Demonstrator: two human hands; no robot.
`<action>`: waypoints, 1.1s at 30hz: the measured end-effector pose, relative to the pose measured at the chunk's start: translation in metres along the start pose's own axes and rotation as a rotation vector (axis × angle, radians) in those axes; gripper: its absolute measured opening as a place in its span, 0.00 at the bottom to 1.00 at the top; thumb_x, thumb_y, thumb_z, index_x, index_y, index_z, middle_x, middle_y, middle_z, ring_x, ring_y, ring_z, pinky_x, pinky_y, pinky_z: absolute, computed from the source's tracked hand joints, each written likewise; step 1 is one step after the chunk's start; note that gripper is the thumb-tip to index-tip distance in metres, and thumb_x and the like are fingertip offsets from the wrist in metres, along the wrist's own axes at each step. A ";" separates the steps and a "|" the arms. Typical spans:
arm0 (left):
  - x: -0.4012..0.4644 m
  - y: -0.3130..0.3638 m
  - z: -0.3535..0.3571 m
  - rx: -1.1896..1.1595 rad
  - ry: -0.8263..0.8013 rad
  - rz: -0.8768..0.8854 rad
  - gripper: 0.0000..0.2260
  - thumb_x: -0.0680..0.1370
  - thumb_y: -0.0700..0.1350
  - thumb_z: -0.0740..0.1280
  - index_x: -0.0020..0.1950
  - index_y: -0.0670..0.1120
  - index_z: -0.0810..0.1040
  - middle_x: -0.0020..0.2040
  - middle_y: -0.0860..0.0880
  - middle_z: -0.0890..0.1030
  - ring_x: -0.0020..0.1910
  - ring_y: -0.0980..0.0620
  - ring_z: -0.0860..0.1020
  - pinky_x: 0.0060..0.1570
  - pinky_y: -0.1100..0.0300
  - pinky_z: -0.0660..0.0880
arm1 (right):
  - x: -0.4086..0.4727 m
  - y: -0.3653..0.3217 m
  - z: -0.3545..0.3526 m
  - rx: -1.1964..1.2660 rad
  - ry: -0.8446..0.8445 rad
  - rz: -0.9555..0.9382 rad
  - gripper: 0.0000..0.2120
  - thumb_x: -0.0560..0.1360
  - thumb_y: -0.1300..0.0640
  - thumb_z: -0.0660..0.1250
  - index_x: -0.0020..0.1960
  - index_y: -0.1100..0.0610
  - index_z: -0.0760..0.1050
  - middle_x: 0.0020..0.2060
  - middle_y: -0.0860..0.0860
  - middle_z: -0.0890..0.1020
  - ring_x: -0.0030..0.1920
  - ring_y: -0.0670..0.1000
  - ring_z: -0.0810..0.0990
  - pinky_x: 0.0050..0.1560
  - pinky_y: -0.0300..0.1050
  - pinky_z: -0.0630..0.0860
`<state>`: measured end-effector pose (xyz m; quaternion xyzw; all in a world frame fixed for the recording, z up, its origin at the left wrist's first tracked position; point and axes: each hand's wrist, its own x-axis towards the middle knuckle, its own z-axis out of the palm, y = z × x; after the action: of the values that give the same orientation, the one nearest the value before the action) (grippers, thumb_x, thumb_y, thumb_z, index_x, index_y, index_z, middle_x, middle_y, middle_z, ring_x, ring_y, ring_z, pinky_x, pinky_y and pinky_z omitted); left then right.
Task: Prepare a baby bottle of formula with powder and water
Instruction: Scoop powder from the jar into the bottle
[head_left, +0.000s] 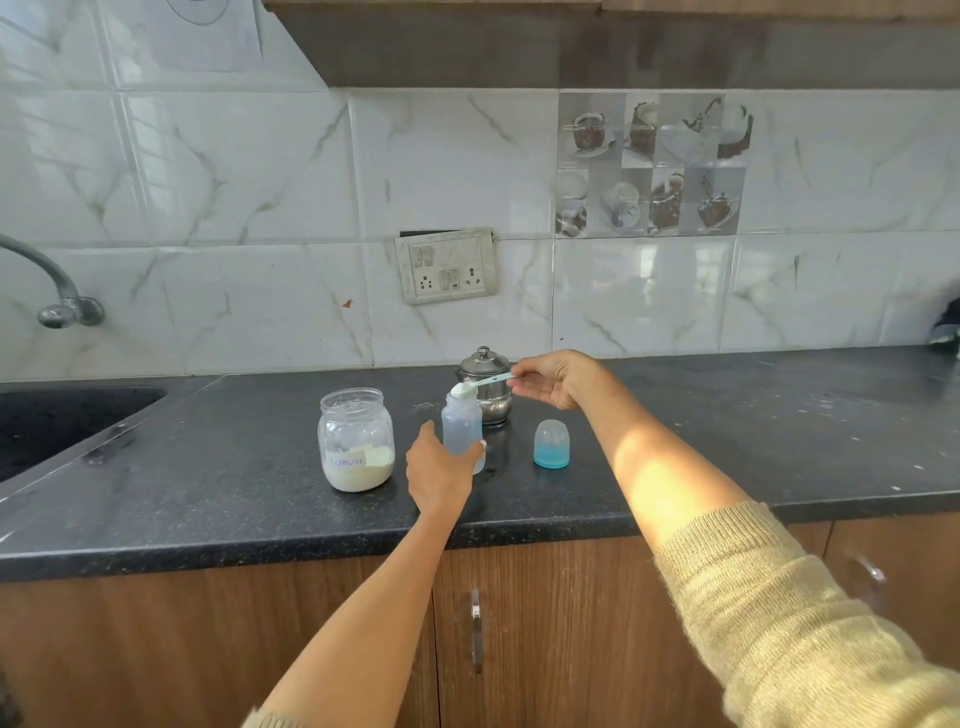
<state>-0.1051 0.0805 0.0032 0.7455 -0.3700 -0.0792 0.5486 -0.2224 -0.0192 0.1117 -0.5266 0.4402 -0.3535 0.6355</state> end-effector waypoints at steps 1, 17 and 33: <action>0.000 0.001 0.000 -0.003 0.007 0.017 0.33 0.69 0.53 0.74 0.69 0.43 0.67 0.63 0.43 0.76 0.60 0.44 0.76 0.56 0.48 0.76 | 0.000 0.000 0.000 -0.001 -0.006 -0.008 0.03 0.73 0.70 0.67 0.41 0.66 0.75 0.21 0.57 0.80 0.20 0.49 0.80 0.25 0.40 0.79; 0.003 0.004 0.002 -0.082 0.022 0.075 0.22 0.70 0.48 0.74 0.62 0.43 0.75 0.57 0.44 0.80 0.54 0.46 0.78 0.53 0.52 0.77 | -0.022 -0.012 0.016 -0.557 0.016 -0.465 0.11 0.69 0.70 0.72 0.52 0.68 0.81 0.45 0.59 0.84 0.36 0.47 0.82 0.38 0.34 0.81; 0.003 0.000 0.003 -0.082 0.031 0.123 0.19 0.70 0.48 0.73 0.59 0.44 0.77 0.53 0.46 0.81 0.51 0.46 0.79 0.50 0.50 0.79 | -0.049 0.016 0.030 -1.249 0.134 -1.001 0.16 0.73 0.72 0.60 0.55 0.63 0.82 0.50 0.58 0.83 0.49 0.55 0.82 0.49 0.44 0.79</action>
<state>-0.1044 0.0759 0.0026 0.6994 -0.4030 -0.0488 0.5883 -0.2128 0.0396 0.1068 -0.8975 0.3056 -0.3157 -0.0384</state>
